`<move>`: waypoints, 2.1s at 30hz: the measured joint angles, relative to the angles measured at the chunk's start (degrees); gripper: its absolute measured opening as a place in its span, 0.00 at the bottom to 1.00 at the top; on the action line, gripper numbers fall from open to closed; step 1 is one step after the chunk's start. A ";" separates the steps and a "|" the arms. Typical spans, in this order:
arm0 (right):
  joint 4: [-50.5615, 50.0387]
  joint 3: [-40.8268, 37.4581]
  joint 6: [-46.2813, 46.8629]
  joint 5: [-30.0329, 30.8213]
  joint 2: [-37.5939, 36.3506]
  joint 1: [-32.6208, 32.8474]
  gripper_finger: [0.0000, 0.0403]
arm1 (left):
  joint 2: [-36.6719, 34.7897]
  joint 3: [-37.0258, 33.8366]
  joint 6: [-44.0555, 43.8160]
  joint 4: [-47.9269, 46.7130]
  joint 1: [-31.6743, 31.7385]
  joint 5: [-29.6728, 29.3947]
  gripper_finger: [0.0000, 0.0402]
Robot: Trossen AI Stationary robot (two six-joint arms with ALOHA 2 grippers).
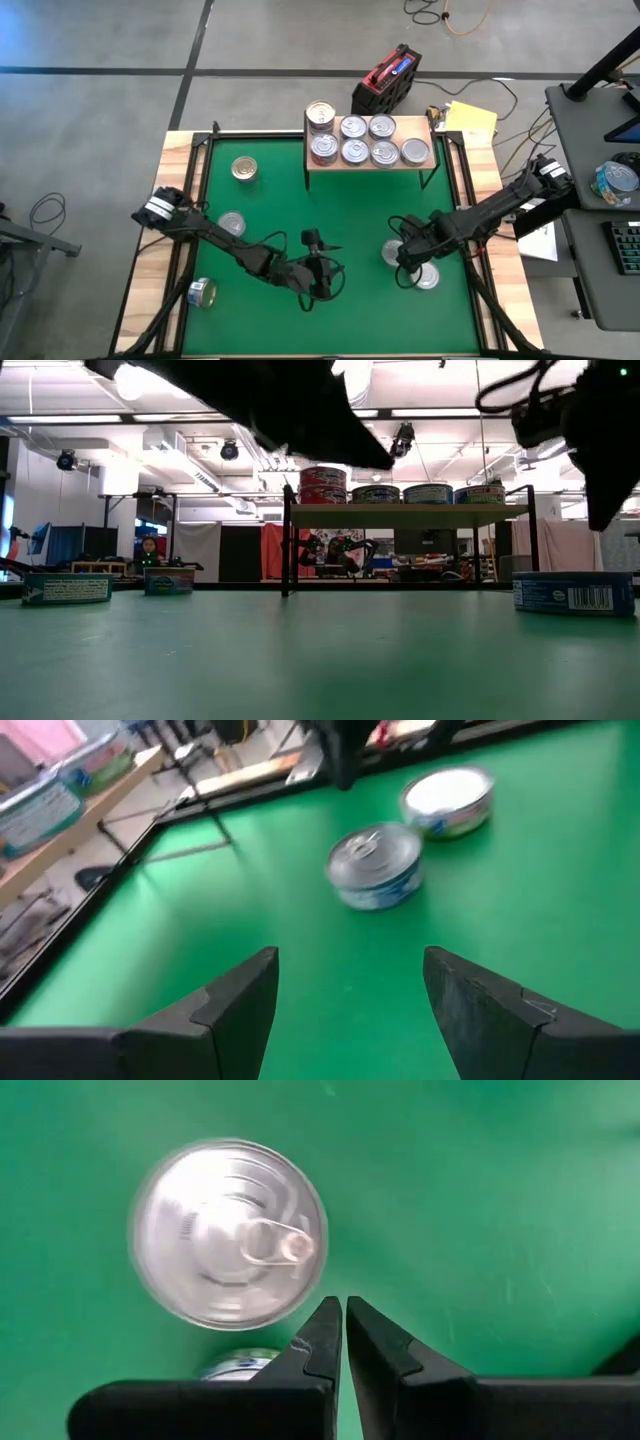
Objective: Stack canned seafood by type on shelf
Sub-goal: Stack the blue tuna can on top of the other blue tuna can on the shelf
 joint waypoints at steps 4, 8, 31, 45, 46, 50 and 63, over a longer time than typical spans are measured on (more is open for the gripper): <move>0.47 -2.82 2.25 -0.01 0.00 0.00 0.03 | 1.02 0.98 -1.13 -1.40 1.80 0.83 0.58; 1.90 -5.58 4.76 0.00 0.00 0.00 0.03 | 1.33 0.86 -1.92 -1.49 2.27 2.92 0.58; 12.62 -11.29 7.23 3.02 0.11 0.00 0.03 | 1.17 0.36 -3.81 -4.31 2.00 2.93 0.58; 34.92 -13.58 -1.23 2.51 0.11 -0.02 0.03 | 1.15 0.34 -5.29 -3.57 2.00 5.95 0.58; 36.35 -13.58 -1.98 2.53 0.11 -0.02 0.03 | 1.15 0.33 -5.68 -3.04 2.11 7.83 0.58; 36.21 -12.53 -4.63 2.80 0.00 -0.02 0.03 | 1.15 0.33 -5.93 -0.43 2.21 13.32 0.58; 30.68 -11.00 -7.65 2.17 -4.99 0.26 0.03 | 5.59 4.88 -0.90 4.08 2.52 11.56 0.40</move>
